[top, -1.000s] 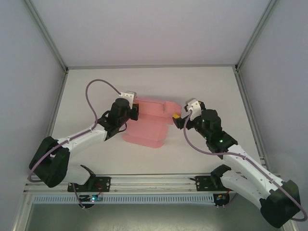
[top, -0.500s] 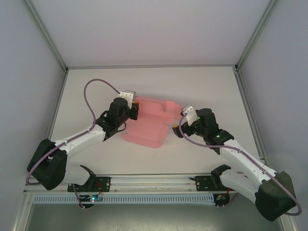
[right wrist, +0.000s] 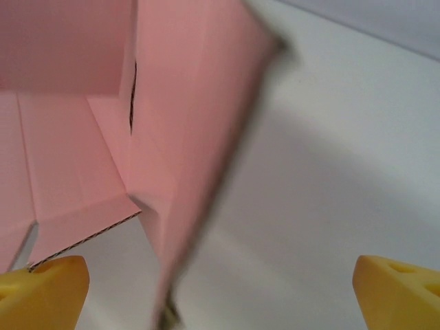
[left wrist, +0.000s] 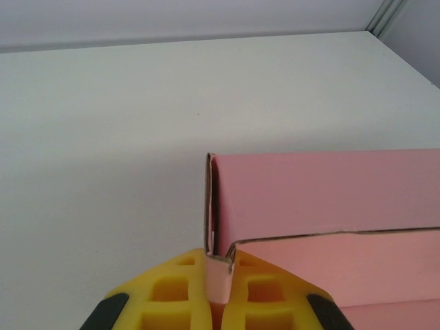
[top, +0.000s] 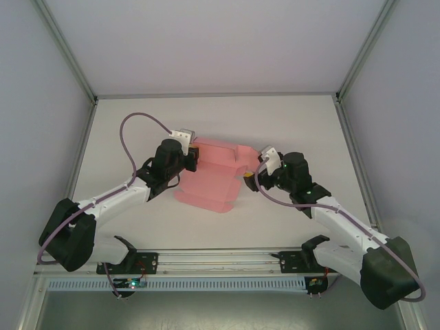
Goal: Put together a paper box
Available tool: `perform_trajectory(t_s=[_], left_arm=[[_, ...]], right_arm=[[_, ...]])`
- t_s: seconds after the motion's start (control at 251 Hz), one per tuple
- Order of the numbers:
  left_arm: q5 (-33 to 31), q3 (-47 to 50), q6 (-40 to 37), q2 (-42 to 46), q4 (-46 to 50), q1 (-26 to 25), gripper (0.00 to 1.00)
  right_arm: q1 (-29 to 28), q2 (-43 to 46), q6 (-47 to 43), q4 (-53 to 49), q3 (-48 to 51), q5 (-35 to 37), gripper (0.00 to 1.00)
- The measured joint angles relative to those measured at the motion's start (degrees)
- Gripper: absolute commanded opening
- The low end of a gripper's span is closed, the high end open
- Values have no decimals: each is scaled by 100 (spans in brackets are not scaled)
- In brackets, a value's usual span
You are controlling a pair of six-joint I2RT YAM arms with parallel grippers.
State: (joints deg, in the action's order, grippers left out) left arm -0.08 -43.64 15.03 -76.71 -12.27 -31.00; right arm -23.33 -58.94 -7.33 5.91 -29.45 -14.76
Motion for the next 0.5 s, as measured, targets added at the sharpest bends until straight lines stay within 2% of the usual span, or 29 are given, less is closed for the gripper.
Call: perform_trajectory(t_s=[0.259, 0.499], left_arm=[[214, 0, 4, 15, -9, 0, 2], [267, 0, 131, 13, -44, 15, 2]], right_arm=[[-7, -514, 352, 664, -17, -214, 98], [-195, -929, 874, 1499, -26, 354, 98]])
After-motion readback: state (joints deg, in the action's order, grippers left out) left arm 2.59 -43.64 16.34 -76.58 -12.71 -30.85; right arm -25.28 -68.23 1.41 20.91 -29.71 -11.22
